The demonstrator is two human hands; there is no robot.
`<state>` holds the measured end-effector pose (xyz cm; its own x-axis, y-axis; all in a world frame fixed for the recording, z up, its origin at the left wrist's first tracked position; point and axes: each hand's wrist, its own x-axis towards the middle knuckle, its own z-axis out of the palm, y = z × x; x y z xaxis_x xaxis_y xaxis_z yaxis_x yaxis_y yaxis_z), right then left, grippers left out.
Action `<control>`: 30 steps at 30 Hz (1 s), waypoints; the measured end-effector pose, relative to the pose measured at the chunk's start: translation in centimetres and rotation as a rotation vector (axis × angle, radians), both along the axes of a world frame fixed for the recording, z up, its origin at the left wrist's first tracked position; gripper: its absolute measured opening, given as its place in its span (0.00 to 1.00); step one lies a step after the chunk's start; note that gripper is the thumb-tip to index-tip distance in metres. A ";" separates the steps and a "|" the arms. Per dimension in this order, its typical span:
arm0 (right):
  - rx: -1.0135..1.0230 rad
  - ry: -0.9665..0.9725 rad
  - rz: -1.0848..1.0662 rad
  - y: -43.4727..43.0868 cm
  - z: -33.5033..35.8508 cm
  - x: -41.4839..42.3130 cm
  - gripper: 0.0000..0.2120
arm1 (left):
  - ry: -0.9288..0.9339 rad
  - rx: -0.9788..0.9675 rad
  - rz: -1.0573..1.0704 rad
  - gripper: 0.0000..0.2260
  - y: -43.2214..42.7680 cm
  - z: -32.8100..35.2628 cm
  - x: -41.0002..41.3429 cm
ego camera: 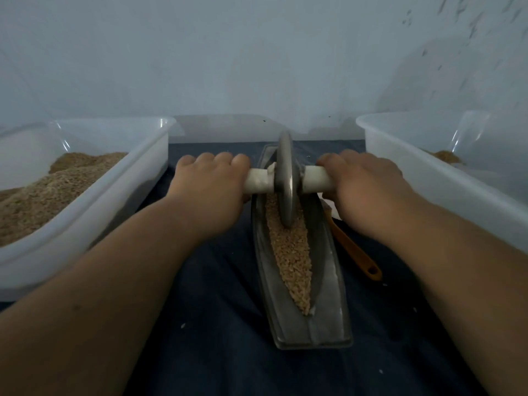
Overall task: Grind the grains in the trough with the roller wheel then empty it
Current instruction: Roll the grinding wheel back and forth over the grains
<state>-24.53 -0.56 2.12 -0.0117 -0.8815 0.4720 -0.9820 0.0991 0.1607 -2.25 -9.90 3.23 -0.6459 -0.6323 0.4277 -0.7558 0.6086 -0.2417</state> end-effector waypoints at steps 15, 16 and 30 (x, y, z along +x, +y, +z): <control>0.593 -0.176 0.165 6.1 6.1 0.9 0.18 | -0.371 0.434 -0.155 0.13 3.4 3.5 3.4; 0.622 -0.192 0.170 6.3 6.3 0.9 0.19 | -0.384 0.432 -0.163 0.13 3.6 3.7 3.5; -0.035 0.050 -0.029 -0.9 -0.3 0.0 0.21 | -0.031 0.008 0.039 0.19 -0.4 -0.5 -0.2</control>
